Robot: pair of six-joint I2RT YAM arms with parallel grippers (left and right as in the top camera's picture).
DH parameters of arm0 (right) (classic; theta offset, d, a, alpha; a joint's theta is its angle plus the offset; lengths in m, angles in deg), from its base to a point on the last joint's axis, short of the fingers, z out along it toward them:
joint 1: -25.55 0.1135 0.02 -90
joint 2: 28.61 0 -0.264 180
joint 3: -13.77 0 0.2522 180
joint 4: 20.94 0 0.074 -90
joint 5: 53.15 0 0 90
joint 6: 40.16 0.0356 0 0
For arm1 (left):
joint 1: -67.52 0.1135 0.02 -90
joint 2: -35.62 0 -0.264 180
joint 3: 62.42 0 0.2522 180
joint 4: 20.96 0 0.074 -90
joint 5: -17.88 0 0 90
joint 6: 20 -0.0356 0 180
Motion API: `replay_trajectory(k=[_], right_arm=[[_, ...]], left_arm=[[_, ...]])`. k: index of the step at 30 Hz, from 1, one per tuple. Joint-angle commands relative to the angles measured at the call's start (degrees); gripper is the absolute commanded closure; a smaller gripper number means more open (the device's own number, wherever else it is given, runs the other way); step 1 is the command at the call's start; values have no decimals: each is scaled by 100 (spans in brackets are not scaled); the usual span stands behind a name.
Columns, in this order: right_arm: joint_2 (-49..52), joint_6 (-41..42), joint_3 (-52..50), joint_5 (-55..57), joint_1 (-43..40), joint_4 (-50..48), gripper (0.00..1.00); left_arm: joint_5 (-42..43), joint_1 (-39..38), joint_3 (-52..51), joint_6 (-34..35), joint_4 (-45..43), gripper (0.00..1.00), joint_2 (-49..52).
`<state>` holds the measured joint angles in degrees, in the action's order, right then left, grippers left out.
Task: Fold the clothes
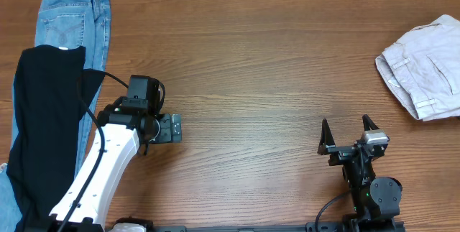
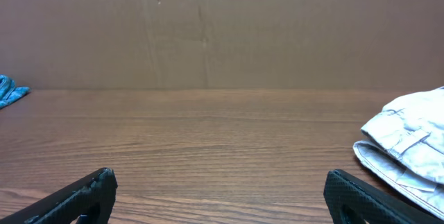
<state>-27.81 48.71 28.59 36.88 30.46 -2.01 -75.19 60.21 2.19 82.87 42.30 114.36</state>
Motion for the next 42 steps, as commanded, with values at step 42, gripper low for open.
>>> replay_trajectory(k=[42], right_arm=[[-63,-22,-59,35,-15,-37,0]], left_arm=[[-181,586,-5060,-1167,-4931,0,-7519]])
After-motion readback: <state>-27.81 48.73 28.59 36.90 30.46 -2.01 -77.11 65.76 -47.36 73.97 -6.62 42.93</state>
